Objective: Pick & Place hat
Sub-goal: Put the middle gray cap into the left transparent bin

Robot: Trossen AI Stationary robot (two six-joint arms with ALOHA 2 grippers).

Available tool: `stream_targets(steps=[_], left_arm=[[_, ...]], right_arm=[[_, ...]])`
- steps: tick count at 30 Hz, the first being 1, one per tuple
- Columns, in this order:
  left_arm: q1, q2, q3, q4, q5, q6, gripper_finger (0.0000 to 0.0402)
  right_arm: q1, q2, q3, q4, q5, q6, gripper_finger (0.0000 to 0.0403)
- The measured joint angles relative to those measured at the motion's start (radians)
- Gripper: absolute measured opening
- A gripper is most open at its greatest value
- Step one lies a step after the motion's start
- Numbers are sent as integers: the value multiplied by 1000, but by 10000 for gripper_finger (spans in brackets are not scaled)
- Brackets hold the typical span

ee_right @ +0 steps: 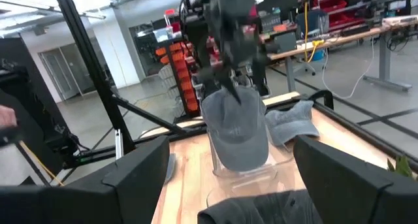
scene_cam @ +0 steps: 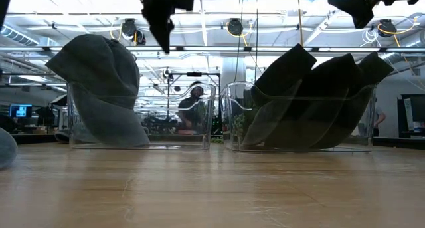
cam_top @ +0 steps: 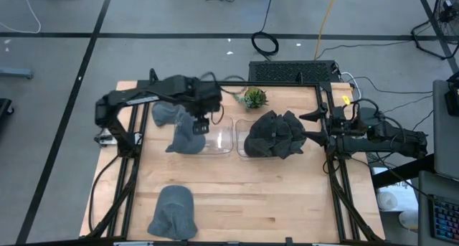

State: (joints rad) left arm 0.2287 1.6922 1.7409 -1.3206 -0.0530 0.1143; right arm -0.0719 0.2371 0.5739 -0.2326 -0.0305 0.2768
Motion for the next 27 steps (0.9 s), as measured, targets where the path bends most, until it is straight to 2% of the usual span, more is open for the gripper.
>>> stream_targets(steps=[4,7,16,23,27], left_arm=[[1,82,-1,-111,18,17,255],[2,122,-4,-136,26,50,255],[2,103,-181,-114,40,33,255],[2,104,-318,-64,95,-21,255],[2,104,-352,-39,104,-27,255]], right_arm=[[0,0,0,28,0,-6,318],[0,0,1,44,0,-26,318],[0,0,1,42,-23,-27,318],[0,0,1,42,-23,-27,318],[0,0,1,42,-23,-24,318]])
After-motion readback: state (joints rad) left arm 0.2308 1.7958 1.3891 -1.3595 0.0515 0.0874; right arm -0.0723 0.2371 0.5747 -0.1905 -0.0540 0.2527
